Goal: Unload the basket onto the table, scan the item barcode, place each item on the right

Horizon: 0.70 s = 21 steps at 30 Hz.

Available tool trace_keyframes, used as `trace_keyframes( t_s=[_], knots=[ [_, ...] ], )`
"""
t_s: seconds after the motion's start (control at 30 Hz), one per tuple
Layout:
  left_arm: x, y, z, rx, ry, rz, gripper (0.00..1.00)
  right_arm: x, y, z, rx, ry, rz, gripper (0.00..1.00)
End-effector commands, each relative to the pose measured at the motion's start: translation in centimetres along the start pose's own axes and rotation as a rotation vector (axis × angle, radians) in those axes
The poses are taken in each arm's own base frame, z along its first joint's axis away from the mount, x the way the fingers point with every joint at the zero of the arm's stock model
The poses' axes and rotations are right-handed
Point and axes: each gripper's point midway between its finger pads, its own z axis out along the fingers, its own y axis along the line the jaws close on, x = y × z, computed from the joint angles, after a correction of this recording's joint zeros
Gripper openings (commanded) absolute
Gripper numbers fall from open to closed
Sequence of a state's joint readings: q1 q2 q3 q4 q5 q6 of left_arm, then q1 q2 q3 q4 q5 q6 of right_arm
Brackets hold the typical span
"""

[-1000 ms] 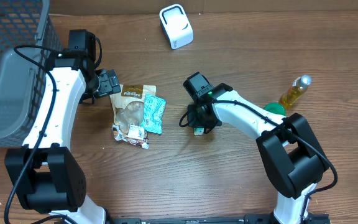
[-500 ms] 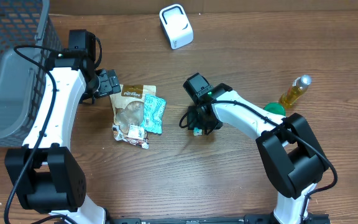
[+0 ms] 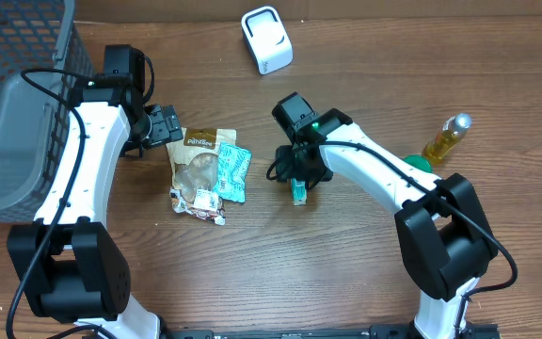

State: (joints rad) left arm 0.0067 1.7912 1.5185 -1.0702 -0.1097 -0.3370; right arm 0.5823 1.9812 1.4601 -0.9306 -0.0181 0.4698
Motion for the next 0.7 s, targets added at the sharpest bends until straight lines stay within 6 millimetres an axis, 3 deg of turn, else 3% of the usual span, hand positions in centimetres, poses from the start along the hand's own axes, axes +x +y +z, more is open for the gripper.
trace_keyframes(
  t_s=[0.0,0.43,0.67],
  knots=[
    [-0.6,0.0,-1.0,0.007,-0.034,-0.003,1.00,-2.0,0.1,-2.5,0.001,-0.090,-0.002,0.64],
    [-0.6,0.0,-1.0,0.007,-0.034,-0.003,1.00,-5.5,-3.5,-2.9,0.012,-0.166,0.101,0.52],
    [-0.6,0.0,-1.0,0.007,-0.034,-0.003,1.00,-4.6,-5.4,-2.8,0.048,-0.111,0.131,0.48]
  ],
)
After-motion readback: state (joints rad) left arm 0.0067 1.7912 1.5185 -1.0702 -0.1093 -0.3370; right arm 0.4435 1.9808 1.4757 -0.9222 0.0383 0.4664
